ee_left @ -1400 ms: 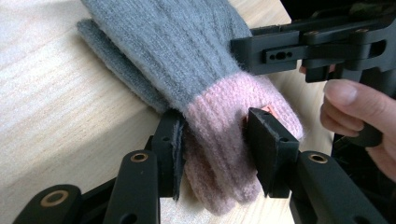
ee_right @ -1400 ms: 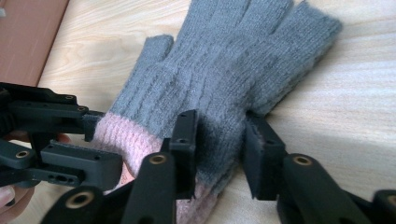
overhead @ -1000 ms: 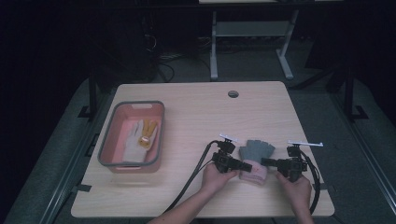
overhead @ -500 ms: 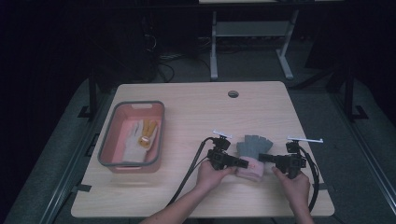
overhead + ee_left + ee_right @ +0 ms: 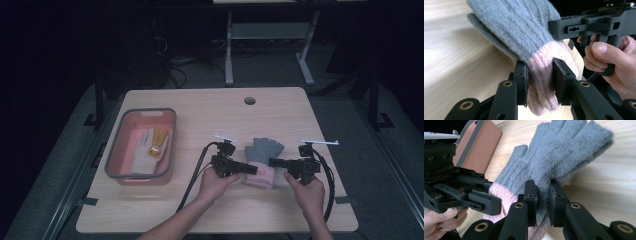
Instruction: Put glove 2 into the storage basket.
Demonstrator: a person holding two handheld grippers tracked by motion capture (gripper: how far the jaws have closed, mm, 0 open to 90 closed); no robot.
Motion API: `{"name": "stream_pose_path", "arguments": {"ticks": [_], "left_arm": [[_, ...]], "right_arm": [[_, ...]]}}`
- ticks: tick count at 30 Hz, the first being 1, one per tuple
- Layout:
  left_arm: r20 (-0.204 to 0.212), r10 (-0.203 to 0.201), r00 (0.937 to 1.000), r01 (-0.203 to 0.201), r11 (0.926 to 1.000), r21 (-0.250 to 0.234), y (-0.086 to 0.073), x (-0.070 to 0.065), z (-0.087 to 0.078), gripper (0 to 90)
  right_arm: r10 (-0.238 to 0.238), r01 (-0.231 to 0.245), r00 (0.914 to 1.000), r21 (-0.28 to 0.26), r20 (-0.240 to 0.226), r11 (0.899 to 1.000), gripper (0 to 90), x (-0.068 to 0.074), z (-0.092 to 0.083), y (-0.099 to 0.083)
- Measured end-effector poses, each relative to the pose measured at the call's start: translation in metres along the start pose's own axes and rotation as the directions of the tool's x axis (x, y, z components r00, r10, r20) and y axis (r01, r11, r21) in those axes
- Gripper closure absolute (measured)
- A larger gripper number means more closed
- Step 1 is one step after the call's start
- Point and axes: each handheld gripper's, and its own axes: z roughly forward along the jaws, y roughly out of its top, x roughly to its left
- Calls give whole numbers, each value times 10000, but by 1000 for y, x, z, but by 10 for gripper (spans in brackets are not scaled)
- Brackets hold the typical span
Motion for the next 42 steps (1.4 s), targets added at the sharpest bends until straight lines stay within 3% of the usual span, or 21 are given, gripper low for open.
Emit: {"name": "stream_pose_path", "arguments": {"ticks": [20, 42], "left_arm": [[-177, 126, 9998, -135, 9985, -528, 3, 4, -43, 674], [-357, -33, 9994, -3, 9952, -984, 4, 13, -79, 673]], "right_arm": [[-578, 582, 9980, 177, -248, 9981, 790, 37, 17, 22], [-1016, 1041, 9933, 440, -555, 9936, 789, 66, 37, 42]]}}
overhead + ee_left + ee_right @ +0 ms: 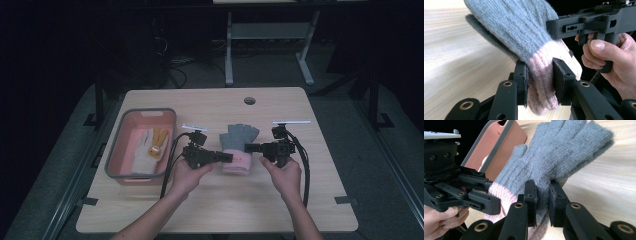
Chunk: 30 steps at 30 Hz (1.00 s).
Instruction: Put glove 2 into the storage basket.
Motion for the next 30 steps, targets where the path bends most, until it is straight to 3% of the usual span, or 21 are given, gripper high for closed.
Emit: {"name": "stream_pose_path", "arguments": {"ticks": [9, 30], "left_arm": [[-50, -144, 9999, 143, 9998, -127, 1, 2, -10, 674], [-165, -64, 9998, 57, 9991, -423, 10, 14, -38, 673]], "right_arm": [[-26, 27, 9999, 101, -154, 9999, 789, 6, 7, 6], [-289, 306, 9983, 343, -503, 9989, 788, 24, 24, 29]]}}
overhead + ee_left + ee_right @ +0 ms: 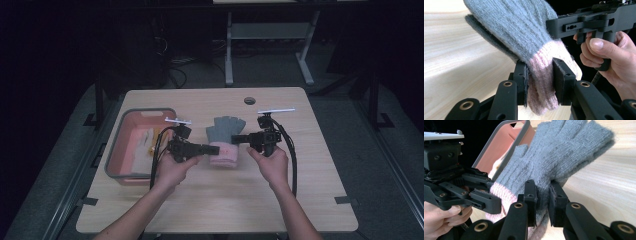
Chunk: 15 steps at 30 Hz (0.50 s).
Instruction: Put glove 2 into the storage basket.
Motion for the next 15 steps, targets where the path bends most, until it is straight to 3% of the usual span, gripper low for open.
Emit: {"name": "stream_pose_path", "arguments": {"ticks": [15], "left_arm": [[-29, 6, 10000, -7, 9999, -149, 5, 1, -15, 673]], "right_arm": [[-167, 168, 9997, 55, -166, 9998, 787, 11, 5, 12]]}}
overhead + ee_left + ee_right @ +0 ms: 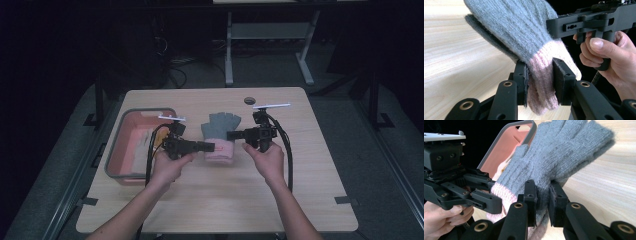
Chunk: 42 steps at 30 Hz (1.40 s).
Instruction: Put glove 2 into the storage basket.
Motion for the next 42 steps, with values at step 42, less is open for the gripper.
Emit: {"name": "stream_pose_path", "arguments": {"ticks": [42], "left_arm": [[-220, -360, 9991, 352, 9987, -360, 1, 16, -39, 674]], "right_arm": [[-534, 548, 9983, 618, -238, 9966, 786, 25, 33, 25]]}}
